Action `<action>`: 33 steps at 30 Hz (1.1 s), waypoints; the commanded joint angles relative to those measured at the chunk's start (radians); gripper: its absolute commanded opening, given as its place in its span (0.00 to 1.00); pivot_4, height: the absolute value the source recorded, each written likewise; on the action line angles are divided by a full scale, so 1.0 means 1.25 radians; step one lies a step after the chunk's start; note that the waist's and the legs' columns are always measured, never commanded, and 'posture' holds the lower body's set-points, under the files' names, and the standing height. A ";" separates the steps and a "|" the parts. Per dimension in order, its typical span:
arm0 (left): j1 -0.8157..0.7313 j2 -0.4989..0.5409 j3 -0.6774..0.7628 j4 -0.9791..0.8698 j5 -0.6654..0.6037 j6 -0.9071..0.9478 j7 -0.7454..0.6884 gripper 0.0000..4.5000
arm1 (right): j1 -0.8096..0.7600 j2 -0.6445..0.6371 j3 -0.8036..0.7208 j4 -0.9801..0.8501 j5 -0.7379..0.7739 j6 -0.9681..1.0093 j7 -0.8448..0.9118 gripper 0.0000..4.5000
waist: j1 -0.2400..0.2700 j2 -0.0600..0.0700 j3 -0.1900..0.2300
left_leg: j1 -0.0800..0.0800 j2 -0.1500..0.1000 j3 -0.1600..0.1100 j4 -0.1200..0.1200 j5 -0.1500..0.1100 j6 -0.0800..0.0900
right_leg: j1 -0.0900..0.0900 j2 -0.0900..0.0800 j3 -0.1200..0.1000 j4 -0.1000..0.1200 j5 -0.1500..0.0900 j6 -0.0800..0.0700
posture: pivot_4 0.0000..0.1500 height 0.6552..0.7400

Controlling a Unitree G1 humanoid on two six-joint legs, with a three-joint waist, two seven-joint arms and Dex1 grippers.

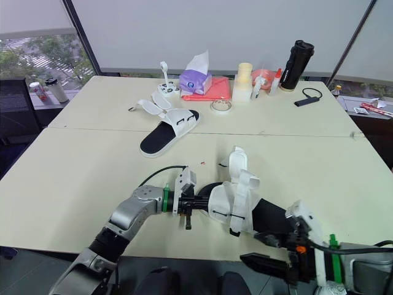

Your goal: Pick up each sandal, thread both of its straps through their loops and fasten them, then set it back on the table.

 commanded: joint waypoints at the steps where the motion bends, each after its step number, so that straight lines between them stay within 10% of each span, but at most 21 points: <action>1: 0.027 0.026 -0.065 -0.019 -0.006 0.077 -0.042 0.00 | -0.014 0.007 0.038 -0.003 -0.027 -0.027 -0.019 0.97 | -0.001 0.000 0.000 | 0.000 0.000 0.000 0.000 0.000 0.000 | 0.000 0.000 0.000 0.000 0.000 0.000 | 1.00 1.00; 28: 0.011 0.037 -0.065 -0.007 0.005 0.068 -0.032 0.00 | -0.139 0.065 0.154 0.117 -0.076 -0.068 -0.024 0.97 | -0.001 0.000 0.000 | 0.000 0.000 0.000 0.000 0.000 0.000 | 0.000 -0.001 0.000 0.000 -0.001 -0.002 | 1.00 1.00; 33: 0.012 0.042 -0.057 0.002 0.011 0.060 -0.017 0.00 | -0.140 0.079 0.177 0.124 -0.092 -0.068 -0.021 0.55 | -0.001 0.000 0.000 | 0.000 -0.002 0.000 0.000 0.000 0.000 | 0.000 -0.003 0.000 0.000 -0.001 -0.002 | 1.00 1.00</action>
